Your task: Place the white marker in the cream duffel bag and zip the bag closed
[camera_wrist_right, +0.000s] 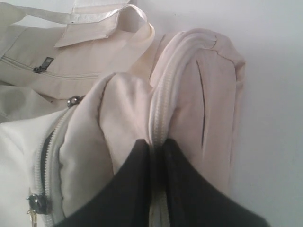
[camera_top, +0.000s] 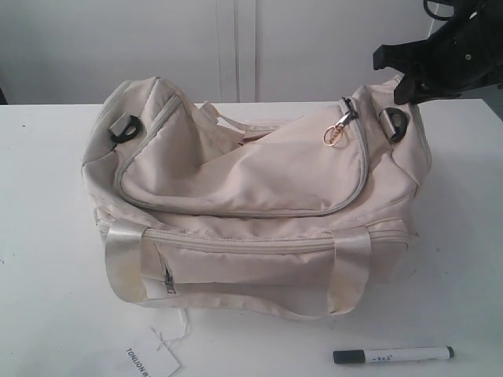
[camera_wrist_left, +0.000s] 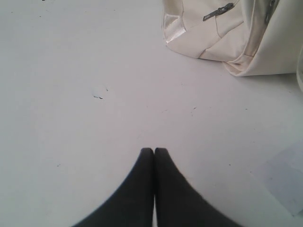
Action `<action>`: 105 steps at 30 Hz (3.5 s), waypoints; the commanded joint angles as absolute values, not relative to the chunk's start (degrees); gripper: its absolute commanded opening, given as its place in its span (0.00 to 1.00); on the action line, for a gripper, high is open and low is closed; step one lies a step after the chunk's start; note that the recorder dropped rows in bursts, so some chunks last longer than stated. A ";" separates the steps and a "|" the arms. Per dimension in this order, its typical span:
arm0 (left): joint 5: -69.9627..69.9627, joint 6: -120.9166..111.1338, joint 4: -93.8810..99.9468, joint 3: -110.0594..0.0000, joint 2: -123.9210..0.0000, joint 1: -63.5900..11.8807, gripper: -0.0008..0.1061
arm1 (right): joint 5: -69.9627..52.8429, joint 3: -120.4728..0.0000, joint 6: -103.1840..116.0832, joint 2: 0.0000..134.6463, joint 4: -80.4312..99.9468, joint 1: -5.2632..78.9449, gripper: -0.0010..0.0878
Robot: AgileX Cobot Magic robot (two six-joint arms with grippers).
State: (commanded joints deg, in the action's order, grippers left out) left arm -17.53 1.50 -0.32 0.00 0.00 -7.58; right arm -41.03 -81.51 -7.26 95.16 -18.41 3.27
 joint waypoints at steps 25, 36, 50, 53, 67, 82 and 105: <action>-17.53 1.50 -0.32 0.00 0.00 -7.58 0.01 | -39.88 -81.51 -7.26 95.16 -18.41 3.27 0.01; -17.53 1.50 -0.32 0.00 0.00 -7.58 0.01 | -39.88 -81.51 -7.26 95.16 -18.41 3.27 0.01; -2.87 1.50 -0.32 0.00 0.00 -7.58 0.01 | -39.76 -81.51 -7.26 95.16 -18.41 3.27 0.01; 0.41 1.50 -0.32 0.00 0.00 -7.58 0.01 | -39.76 -81.51 -7.26 95.16 -18.41 3.27 0.01; 1.91 1.24 -0.32 0.00 0.00 -7.58 0.01 | -39.76 -81.51 -7.26 95.16 -18.41 3.27 0.01; 8.35 -0.36 -0.32 -0.49 0.00 -7.58 0.01 | -39.74 -81.51 -7.26 95.16 -18.41 3.27 0.01; -35.19 0.00 -2.88 -34.63 -19.61 -7.58 0.01 | -39.52 -81.51 -7.26 95.16 -18.41 3.27 0.01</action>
